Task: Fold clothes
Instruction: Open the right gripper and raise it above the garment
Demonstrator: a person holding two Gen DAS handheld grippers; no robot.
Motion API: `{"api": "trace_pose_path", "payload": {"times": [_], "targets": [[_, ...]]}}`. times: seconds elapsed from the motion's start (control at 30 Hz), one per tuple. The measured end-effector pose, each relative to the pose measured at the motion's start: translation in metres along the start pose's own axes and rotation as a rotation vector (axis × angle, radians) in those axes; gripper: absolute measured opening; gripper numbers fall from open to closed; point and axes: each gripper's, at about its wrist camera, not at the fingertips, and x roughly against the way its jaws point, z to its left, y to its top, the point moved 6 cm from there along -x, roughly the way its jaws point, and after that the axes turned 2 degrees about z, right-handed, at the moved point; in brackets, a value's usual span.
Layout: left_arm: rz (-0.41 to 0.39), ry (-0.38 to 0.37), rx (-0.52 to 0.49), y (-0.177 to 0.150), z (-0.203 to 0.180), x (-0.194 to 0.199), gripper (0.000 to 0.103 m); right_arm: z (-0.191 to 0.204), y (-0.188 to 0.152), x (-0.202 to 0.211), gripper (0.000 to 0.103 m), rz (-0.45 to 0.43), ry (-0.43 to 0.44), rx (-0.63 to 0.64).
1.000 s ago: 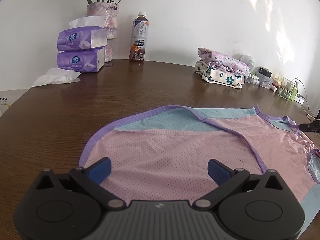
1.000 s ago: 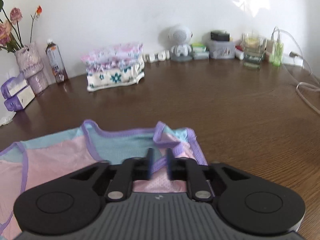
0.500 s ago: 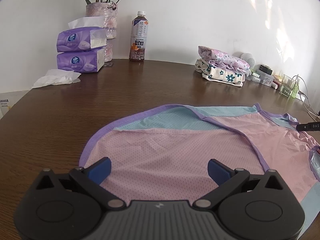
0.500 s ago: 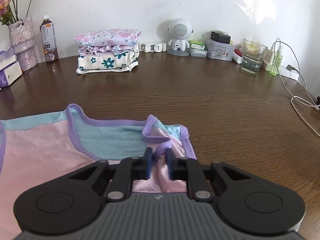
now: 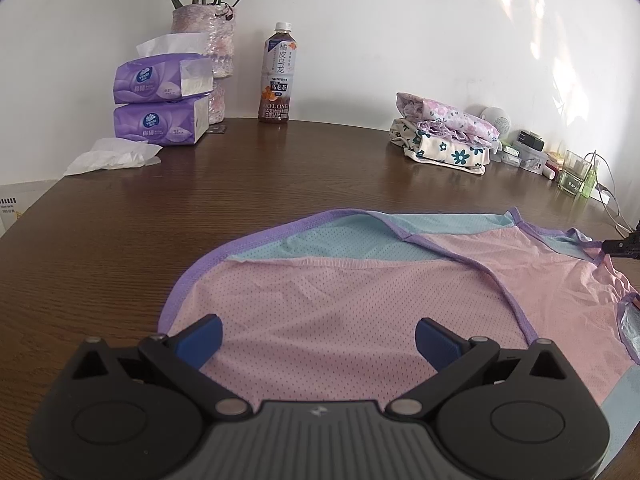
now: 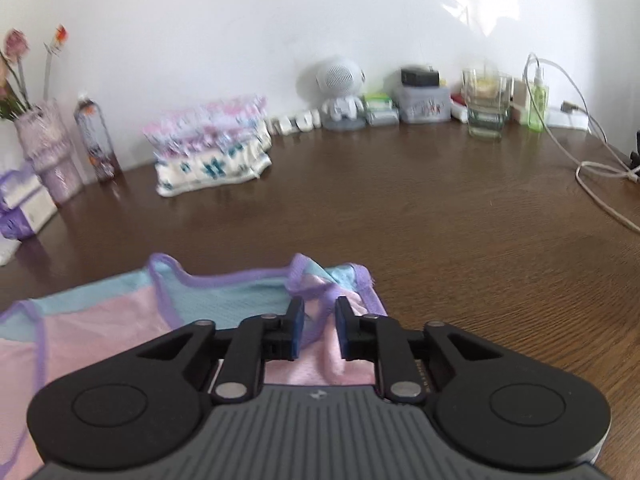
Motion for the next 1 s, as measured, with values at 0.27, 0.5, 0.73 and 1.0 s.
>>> {"api": "trace_pose_path", "payload": {"times": [0.27, 0.5, 0.73, 1.0], "targets": [[0.001, 0.003, -0.003, 0.0, 0.0, 0.0, 0.103, 0.054, -0.014, 0.008, 0.026, 0.006, 0.134, 0.124], [-0.004, -0.009, 0.011, 0.0, 0.001, 0.001, 0.103, 0.069, -0.022, -0.021, 0.01, 0.069, 0.092, 0.169], [-0.005, -0.012, 0.014, 0.0, 0.002, 0.001, 0.103, 0.056, -0.021, -0.011, 0.016, 0.057, 0.094, 0.087], [0.001, 0.003, -0.002, 0.0, 0.0, 0.0, 0.103, 0.081, -0.05, 0.035, 0.052, 0.0, 0.173, 0.116]]}}
